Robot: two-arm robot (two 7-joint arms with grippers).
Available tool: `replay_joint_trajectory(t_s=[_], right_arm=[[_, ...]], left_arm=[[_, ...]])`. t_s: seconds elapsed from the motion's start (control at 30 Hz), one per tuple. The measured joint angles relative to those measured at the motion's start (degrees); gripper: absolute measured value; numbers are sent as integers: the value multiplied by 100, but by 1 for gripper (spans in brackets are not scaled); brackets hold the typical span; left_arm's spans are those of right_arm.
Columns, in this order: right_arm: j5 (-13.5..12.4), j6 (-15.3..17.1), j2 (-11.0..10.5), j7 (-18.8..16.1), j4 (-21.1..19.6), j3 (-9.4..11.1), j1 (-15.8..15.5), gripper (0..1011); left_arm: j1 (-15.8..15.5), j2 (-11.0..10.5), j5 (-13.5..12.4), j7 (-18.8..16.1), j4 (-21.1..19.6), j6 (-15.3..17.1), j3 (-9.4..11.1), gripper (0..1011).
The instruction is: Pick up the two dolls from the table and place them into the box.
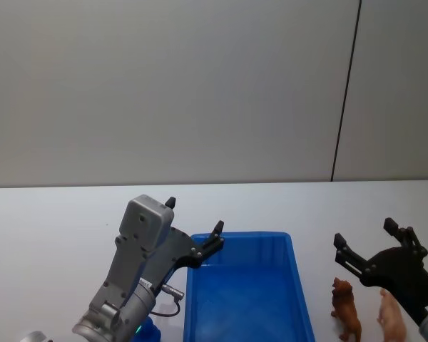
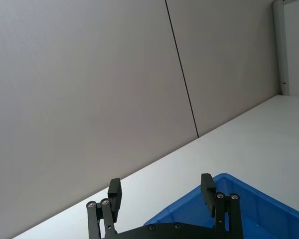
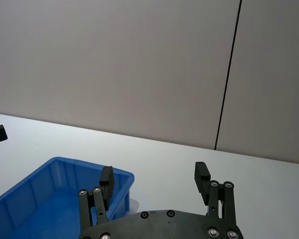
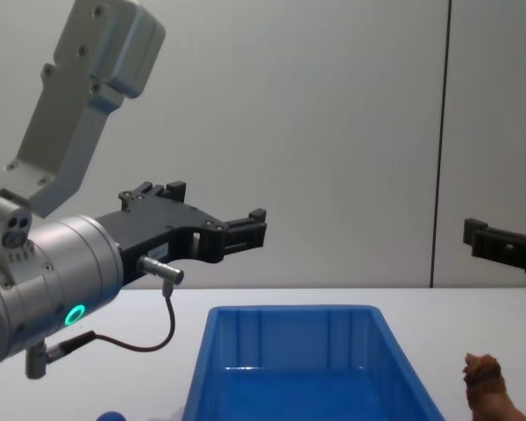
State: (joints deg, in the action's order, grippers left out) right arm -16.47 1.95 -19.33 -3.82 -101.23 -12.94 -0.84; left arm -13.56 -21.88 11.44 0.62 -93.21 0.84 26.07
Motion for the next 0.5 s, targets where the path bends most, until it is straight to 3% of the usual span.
replay_joint_trajectory(t_s=[0.5], right_arm=[[0, 0, 0, 0, 1, 0, 0, 1000]], left_arm=[[-3, -1, 2, 0, 2, -4, -4, 1001]])
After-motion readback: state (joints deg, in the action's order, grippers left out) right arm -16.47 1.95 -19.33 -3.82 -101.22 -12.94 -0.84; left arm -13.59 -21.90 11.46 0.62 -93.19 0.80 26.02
